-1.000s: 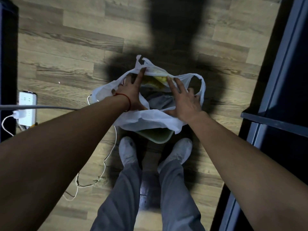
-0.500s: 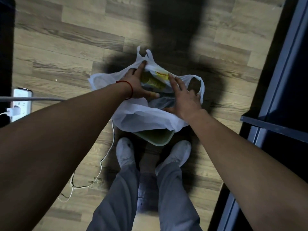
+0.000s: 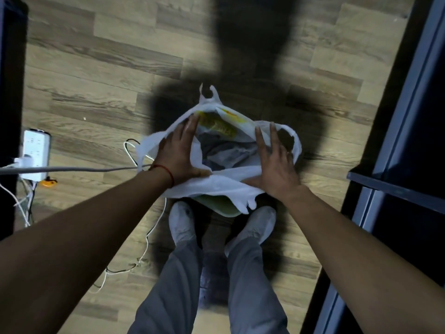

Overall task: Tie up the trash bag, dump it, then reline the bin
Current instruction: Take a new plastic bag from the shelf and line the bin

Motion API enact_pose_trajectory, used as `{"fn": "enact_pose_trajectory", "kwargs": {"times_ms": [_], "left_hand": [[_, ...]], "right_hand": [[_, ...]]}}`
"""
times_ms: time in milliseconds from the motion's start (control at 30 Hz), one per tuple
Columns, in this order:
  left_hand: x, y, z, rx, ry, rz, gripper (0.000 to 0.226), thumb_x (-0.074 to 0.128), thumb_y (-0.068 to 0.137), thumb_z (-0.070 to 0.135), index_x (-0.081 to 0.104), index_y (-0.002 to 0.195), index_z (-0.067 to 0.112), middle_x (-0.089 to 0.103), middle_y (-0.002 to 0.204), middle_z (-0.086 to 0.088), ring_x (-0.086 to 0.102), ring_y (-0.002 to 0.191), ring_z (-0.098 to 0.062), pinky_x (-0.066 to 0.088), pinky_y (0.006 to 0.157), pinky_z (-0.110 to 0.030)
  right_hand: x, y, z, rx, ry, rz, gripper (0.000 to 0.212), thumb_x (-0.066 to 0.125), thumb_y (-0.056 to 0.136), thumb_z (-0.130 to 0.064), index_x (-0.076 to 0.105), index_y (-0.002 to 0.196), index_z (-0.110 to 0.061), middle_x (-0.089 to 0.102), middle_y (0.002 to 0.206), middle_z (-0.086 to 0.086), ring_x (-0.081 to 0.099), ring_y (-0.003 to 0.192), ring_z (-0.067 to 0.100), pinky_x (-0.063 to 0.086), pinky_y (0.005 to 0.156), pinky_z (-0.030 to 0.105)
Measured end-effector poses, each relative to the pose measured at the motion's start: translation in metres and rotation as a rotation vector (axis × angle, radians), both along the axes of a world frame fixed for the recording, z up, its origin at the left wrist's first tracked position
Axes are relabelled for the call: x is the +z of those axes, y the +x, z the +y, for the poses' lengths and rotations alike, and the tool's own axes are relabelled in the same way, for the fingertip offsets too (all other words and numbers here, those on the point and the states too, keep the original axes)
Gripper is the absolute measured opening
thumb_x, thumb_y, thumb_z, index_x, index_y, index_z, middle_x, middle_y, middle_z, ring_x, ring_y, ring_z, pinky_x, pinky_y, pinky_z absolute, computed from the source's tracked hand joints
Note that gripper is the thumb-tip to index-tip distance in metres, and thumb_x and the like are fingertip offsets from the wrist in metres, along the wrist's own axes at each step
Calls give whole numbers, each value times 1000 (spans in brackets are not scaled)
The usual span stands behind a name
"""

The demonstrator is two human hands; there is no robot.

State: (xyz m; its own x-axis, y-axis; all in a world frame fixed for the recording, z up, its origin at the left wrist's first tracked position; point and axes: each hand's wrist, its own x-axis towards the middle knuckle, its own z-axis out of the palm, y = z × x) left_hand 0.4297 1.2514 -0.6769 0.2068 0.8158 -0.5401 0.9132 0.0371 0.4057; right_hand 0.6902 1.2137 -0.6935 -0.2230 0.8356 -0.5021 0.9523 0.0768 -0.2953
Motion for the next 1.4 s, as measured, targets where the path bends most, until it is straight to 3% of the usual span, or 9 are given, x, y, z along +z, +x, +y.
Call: {"fn": "enact_pose_trajectory", "kwargs": {"times_ms": [300,533,700,800,900,1000,1133,1200,1400], "left_hand": [[-13,-35,-42,-59,40,-126,142,88,50,52,-10,150,28,-1,161,-12,5,149,-27,22,118,-49],[-1,-28,-56,-59,46,9,144,87,48,55,-16,147,38,-18,158,-18,-11,147,-34,13,118,-51],[10,-25,-61,-54,62,56,137,82,51,62,-5,152,31,-24,156,-19,-21,145,-33,5,119,-50],[11,-24,-71,-24,51,64,136,82,51,61,-2,153,28,-24,156,-18,-21,146,-32,1,117,-43],[11,-22,-85,18,33,65,135,84,53,56,-3,152,28,-23,156,-18,-19,146,-32,1,116,-39],[11,-17,-100,71,41,107,131,84,58,50,-6,151,29,-21,156,-21,-13,147,-35,8,118,-43],[15,-7,-121,229,28,84,129,84,62,44,-12,148,33,-13,158,-19,0,148,-35,25,115,-44],[13,-6,-127,254,7,70,131,84,61,44,-12,149,31,-13,157,-22,-5,148,-34,23,115,-44],[-6,-22,-135,228,-59,-11,137,88,52,48,-9,148,32,-20,155,-24,-10,146,-39,27,113,-53]], "right_hand": [[-7,6,-21,-83,-1,148,125,57,63,-77,-5,156,-21,-15,163,12,9,150,33,30,113,54],[18,-11,-22,51,155,47,122,74,67,-63,3,156,-20,-2,163,14,10,149,37,29,114,50],[23,-18,-29,47,4,18,138,81,57,-64,-12,154,-31,-20,161,14,0,150,38,30,115,51],[16,-15,-34,-96,-126,86,150,85,54,-60,-26,149,-28,-30,158,11,11,150,36,48,100,48],[13,-15,-39,-97,-153,112,150,85,55,-58,-28,148,-24,-28,159,11,16,149,34,46,102,48],[12,-19,-46,-98,-134,127,137,78,69,-56,-25,150,-19,-26,159,14,22,147,35,39,108,50],[14,-32,-49,-154,-99,90,116,69,82,-46,-18,153,-16,-19,160,19,55,120,43,51,90,43],[15,-36,-50,-123,-148,54,126,75,77,-47,-22,152,-17,-20,159,21,60,112,43,53,85,42],[14,-34,-56,-38,-298,41,154,86,55,-56,-38,142,-31,-20,158,25,53,121,44,51,91,45]]}}
